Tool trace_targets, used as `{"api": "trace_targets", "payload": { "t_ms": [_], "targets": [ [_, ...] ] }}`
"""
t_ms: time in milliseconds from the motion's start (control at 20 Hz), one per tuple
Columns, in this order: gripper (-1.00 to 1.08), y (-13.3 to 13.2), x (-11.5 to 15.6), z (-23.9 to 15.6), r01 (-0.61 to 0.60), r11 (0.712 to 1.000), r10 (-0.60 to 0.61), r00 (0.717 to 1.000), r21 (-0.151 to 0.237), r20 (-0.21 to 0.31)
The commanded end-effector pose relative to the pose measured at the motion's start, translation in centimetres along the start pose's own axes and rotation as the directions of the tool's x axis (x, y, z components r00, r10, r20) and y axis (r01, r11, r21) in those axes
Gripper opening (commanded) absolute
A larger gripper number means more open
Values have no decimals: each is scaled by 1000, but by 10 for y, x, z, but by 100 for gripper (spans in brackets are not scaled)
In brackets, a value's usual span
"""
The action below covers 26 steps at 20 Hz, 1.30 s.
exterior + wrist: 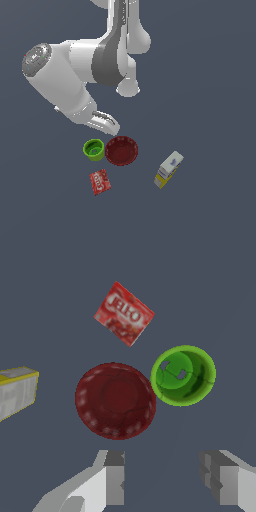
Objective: Pick up a designated object from a clutter of objects.
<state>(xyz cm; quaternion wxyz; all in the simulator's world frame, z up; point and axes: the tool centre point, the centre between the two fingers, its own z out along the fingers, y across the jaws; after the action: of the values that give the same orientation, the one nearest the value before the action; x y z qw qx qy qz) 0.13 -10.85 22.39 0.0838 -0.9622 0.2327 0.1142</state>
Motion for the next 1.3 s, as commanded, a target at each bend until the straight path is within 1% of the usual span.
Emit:
{"api": "trace_targets", "payload": {
  "t_ms": [0, 200, 400, 600, 750, 950, 1250],
  "targets": [
    [28, 21, 11, 21, -103, 994, 102, 993, 28, 55],
    [28, 51, 23, 53, -253, 966, 244, 960, 57, 139],
    [28, 76, 31, 78, -367, 928, 347, 915, 69, 204],
    [28, 93, 35, 96, -445, 893, 415, 874, 72, 251],
    [28, 101, 37, 105, -481, 874, 447, 852, 72, 273],
    [28, 107, 38, 110, -504, 861, 466, 837, 71, 287],
    [28, 105, 36, 115, -501, 863, 463, 839, 70, 285]
  ]
}}
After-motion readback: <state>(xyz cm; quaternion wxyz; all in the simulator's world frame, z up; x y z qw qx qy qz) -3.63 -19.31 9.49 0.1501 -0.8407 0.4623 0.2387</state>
